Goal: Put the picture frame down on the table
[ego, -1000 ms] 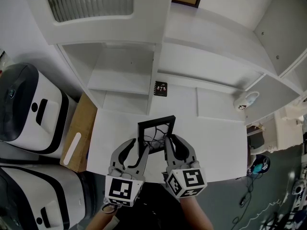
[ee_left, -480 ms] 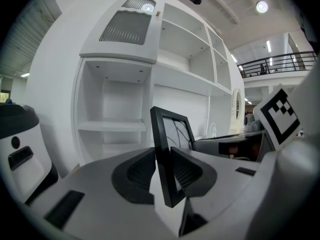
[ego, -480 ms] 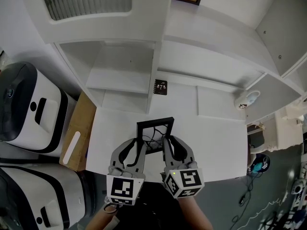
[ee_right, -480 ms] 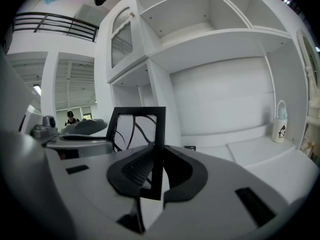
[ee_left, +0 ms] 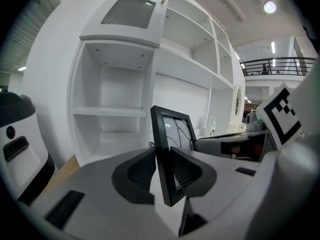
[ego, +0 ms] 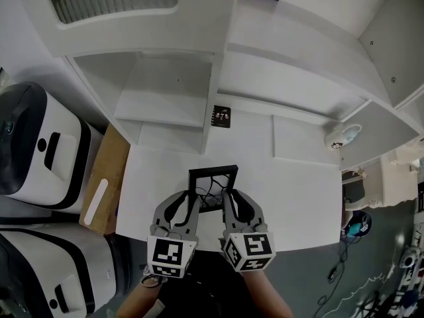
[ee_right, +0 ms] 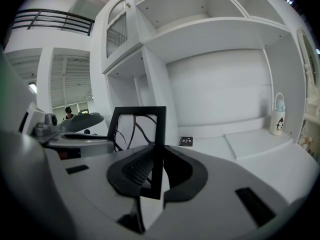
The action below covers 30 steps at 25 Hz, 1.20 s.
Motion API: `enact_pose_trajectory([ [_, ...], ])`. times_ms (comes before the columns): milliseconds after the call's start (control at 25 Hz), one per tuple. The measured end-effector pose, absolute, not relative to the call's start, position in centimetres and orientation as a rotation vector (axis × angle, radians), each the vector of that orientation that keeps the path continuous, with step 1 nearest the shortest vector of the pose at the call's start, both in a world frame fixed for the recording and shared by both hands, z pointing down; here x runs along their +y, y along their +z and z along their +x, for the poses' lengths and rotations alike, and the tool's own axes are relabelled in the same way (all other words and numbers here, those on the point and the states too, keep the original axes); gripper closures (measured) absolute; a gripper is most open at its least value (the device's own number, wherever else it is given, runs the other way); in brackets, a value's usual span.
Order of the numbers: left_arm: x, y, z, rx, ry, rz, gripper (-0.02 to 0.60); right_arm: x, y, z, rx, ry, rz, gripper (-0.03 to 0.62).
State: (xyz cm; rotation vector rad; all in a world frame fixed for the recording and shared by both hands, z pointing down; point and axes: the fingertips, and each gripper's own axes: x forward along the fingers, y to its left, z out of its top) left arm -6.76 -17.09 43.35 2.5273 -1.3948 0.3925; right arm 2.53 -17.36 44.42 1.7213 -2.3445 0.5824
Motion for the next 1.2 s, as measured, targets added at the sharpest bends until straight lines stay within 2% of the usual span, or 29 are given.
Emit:
enact_pose_trajectory([
  [1200,-20.5,57.0,-7.4,-1.231,0.655,2.316,0.492,-19.8,57.9,1.7,-2.140,0.762,1.594,0.533],
])
